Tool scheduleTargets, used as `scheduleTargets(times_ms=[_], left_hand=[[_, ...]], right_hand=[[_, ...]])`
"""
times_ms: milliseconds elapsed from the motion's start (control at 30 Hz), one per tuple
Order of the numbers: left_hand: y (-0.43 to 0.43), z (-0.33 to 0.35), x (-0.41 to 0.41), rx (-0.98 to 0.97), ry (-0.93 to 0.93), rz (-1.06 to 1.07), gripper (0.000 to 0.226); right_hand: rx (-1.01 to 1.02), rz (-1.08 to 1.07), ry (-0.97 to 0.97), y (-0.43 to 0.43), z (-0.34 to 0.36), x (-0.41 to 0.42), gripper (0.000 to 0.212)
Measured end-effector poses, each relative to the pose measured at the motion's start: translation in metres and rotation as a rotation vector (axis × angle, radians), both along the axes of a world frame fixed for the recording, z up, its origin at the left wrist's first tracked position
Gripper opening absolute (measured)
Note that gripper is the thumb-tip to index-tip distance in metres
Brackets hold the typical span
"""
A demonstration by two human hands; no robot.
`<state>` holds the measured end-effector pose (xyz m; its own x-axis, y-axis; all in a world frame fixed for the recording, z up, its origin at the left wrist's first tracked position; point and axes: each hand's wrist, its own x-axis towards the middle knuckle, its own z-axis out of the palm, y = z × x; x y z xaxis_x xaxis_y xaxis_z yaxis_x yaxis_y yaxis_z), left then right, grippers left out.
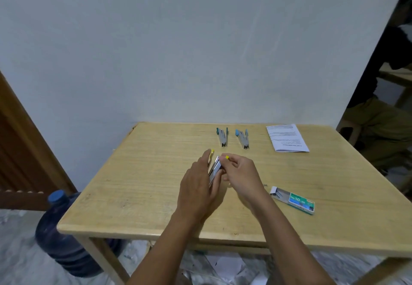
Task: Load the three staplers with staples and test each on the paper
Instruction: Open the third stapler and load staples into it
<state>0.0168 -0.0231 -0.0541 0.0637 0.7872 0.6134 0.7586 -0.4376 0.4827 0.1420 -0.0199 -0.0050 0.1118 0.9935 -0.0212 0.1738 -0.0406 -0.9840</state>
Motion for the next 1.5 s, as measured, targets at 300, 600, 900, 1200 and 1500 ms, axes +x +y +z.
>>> scheduleTargets(times_ms=[300, 600, 900, 1200, 1500], left_hand=[[-0.032, 0.029, 0.018, -0.398, -0.660, -0.338, 0.019], [-0.050, 0.039, 0.035, -0.410, -0.753, -0.343, 0.018], [-0.059, 0.040, 0.049, -0.274, -0.666, -0.275, 0.020], [-0.063, 0.042, 0.051, -0.223, -0.595, -0.247, 0.015], [-0.064, 0.039, 0.056, -0.155, -0.555, -0.232, 0.009]], right_hand=[[0.115, 0.147, -0.004, -0.025, 0.004, 0.025, 0.036], [0.191, -0.052, -0.016, -0.050, 0.009, 0.032, 0.023], [0.154, -0.242, 0.029, -0.062, 0.012, 0.026, 0.032], [0.137, -0.133, -0.006, -0.067, 0.019, 0.034, 0.030], [0.123, -0.199, 0.089, -0.065, 0.013, 0.030, 0.028]])
